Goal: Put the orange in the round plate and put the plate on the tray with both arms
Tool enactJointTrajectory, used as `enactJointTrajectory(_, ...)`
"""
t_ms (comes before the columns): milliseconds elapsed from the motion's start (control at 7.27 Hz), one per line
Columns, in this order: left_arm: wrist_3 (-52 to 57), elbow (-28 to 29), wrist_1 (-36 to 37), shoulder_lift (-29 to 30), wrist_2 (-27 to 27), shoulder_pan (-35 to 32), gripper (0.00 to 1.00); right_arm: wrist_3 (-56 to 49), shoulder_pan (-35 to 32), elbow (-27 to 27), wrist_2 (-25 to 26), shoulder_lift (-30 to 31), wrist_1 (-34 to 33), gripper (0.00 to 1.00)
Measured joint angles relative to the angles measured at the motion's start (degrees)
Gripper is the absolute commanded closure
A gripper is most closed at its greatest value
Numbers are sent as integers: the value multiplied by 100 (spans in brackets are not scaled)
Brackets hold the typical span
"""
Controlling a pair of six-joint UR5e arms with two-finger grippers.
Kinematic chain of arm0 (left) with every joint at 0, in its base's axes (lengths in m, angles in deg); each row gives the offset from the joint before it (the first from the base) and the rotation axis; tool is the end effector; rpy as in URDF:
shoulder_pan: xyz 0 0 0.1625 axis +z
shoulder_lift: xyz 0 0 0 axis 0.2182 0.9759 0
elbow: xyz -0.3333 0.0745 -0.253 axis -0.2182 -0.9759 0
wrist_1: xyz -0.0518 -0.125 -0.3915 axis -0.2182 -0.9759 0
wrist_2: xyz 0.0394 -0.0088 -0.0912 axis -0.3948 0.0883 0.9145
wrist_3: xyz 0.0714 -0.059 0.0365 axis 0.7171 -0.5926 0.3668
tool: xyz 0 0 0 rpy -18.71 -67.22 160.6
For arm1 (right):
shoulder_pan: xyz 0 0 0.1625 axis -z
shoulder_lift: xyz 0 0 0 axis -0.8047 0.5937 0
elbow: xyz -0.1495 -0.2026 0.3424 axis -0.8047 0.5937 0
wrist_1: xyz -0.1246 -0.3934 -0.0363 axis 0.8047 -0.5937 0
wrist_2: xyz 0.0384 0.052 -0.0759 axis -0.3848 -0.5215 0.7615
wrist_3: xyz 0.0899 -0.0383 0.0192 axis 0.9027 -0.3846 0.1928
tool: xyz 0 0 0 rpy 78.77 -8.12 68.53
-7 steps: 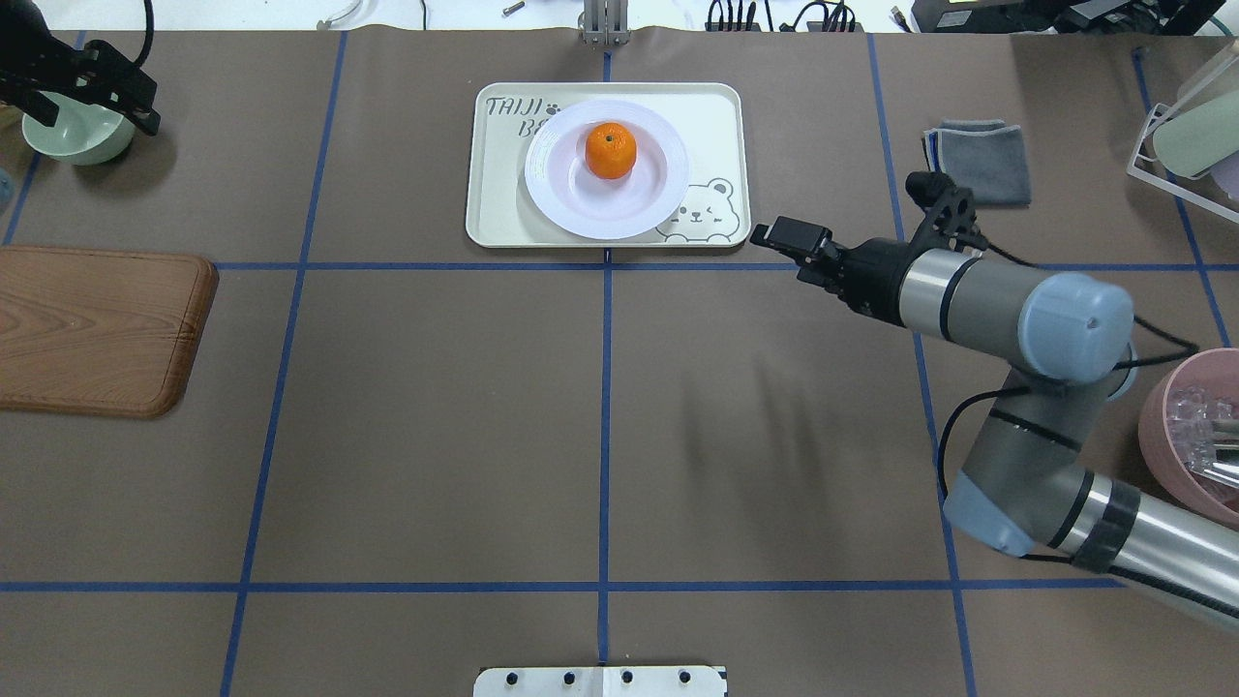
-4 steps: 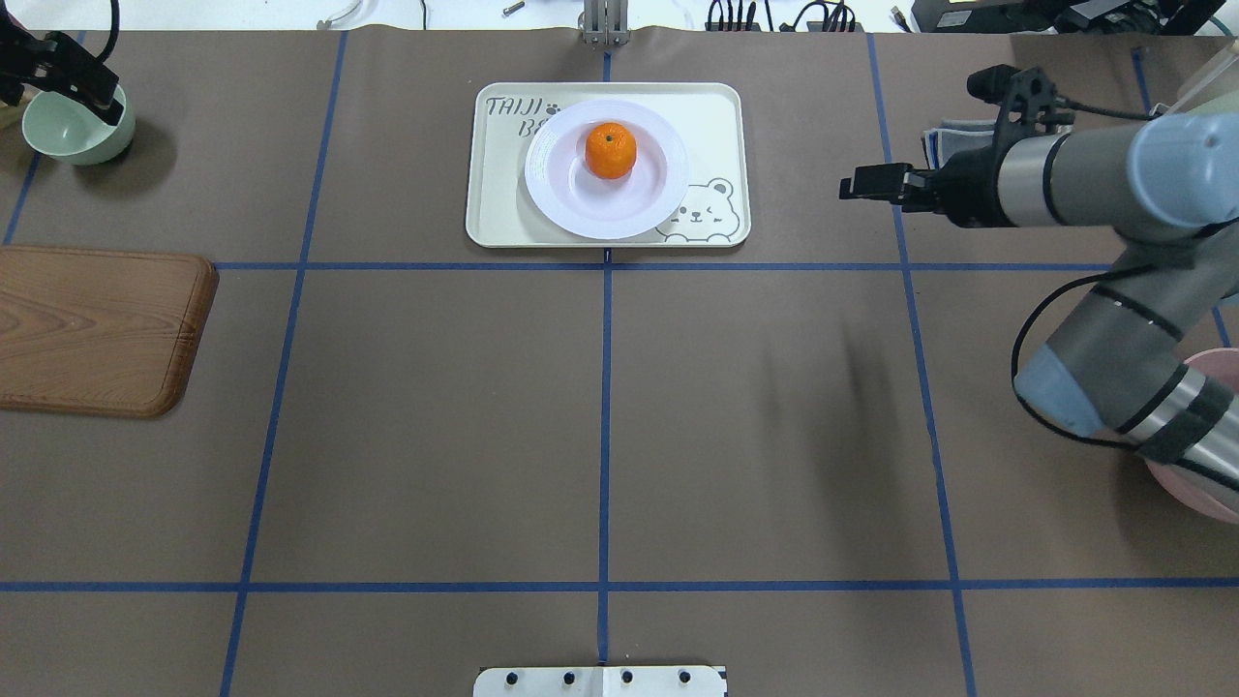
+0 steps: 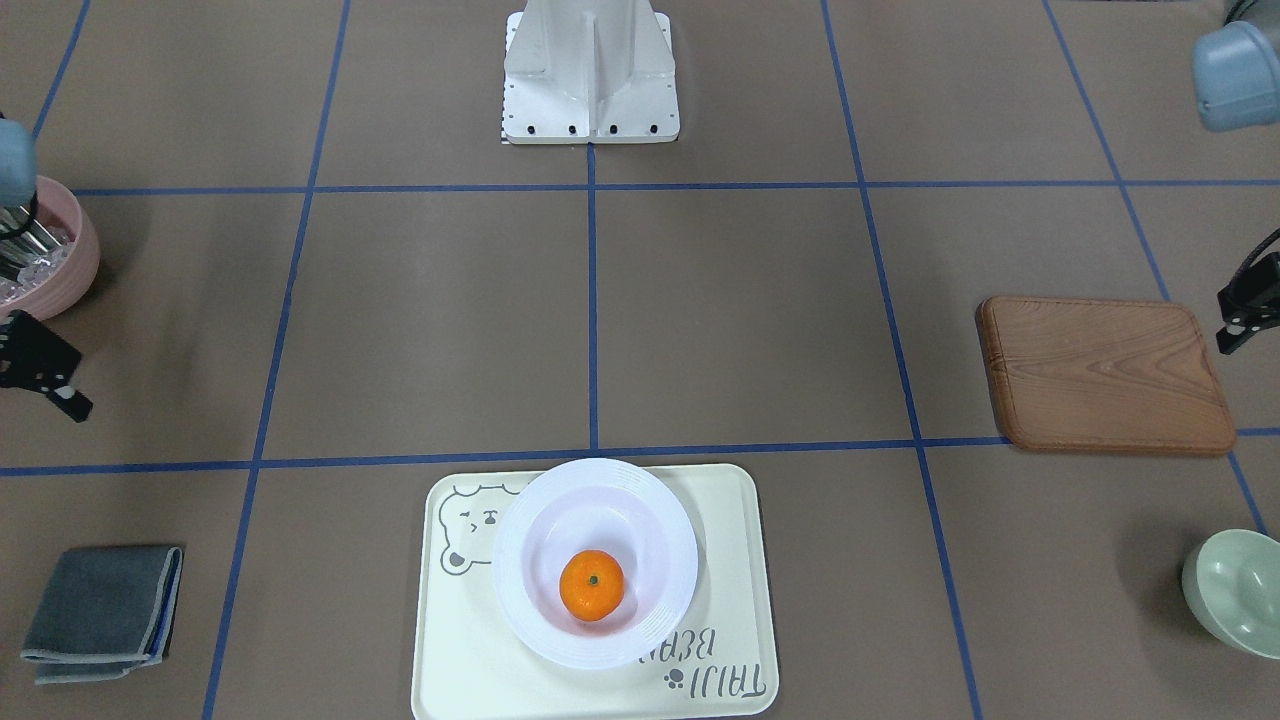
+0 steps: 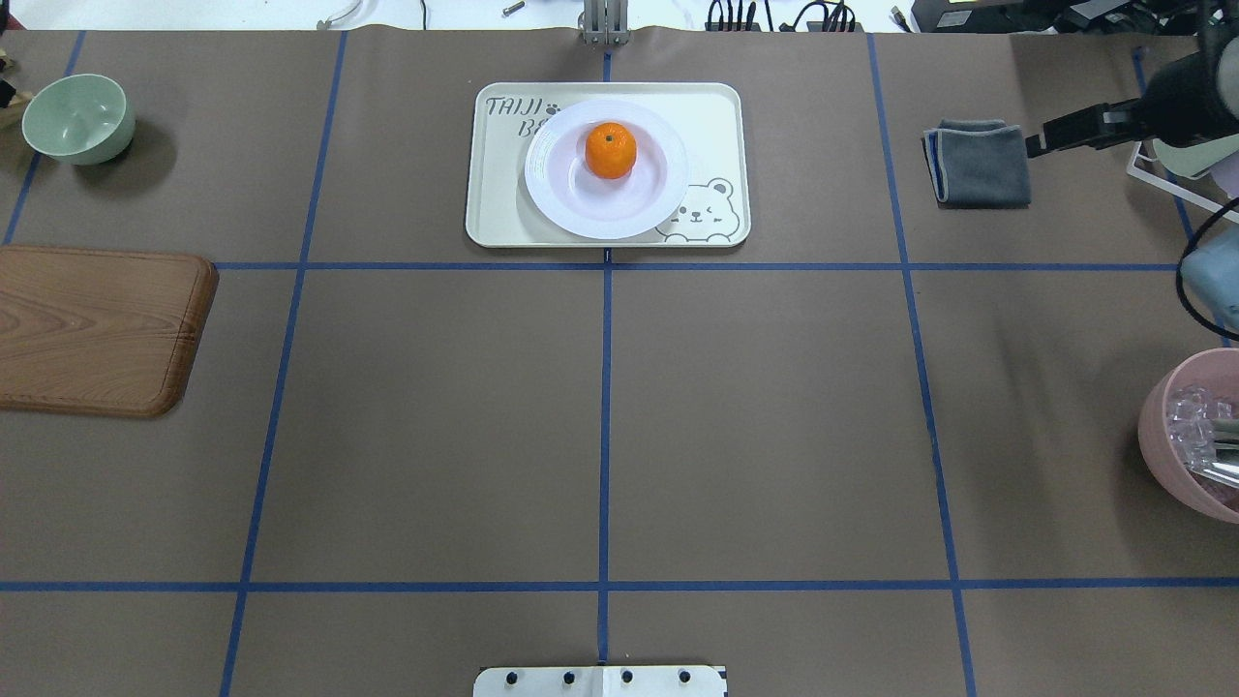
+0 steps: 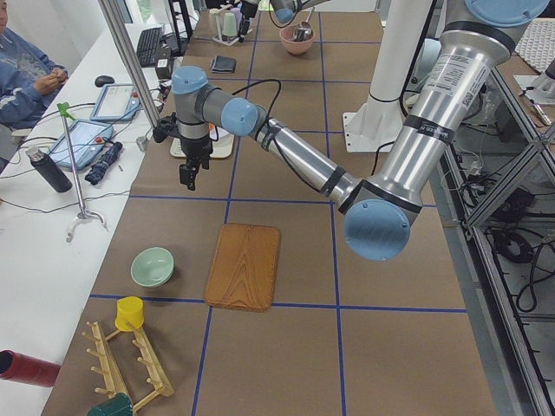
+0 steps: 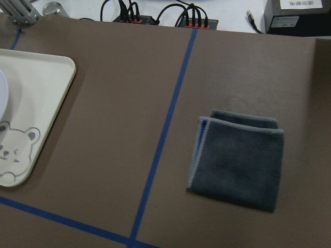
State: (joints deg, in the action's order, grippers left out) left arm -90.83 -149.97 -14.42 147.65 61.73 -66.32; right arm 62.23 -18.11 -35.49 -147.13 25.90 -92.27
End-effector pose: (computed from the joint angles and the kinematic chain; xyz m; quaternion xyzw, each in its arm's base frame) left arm 0.0447 -0.6117 0.4015 0.1085 0.3282 0.1098 0.9319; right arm -0.1161 -0.5721 0.4573 0.2141 -0.4425 -0.0388 0.8700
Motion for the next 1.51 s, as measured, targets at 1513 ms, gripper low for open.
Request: enactJointTrajectory(1513,1051,-50,-67,-1140,608,-381,2,-4923,-1838,-231,-425,282,-4047,0)
